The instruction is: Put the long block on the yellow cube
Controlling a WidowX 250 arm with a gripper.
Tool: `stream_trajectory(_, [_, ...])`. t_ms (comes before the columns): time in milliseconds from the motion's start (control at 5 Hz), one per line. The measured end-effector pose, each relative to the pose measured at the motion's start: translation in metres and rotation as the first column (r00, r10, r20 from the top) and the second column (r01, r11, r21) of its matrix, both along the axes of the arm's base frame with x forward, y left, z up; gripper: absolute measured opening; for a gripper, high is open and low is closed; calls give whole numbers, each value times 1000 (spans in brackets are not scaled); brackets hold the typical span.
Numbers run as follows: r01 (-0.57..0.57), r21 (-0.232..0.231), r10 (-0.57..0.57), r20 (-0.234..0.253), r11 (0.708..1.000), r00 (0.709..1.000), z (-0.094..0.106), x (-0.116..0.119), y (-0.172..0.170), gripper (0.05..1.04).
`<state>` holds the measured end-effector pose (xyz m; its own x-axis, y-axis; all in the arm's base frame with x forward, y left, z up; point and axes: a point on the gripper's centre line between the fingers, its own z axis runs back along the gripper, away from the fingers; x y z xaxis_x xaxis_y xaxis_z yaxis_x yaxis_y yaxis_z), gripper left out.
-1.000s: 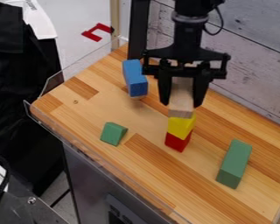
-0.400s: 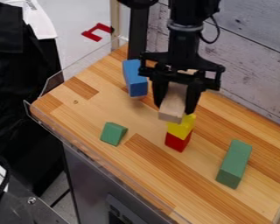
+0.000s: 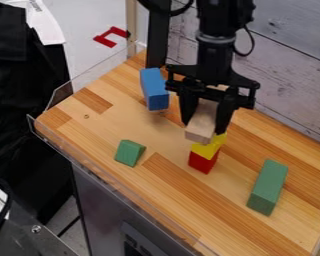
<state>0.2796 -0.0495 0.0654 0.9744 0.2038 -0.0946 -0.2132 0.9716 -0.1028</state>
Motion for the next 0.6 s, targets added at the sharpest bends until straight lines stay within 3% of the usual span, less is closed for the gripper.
stream_trajectory(600, [47, -8, -48, -59, 999, 997, -14, -13, -4, 572])
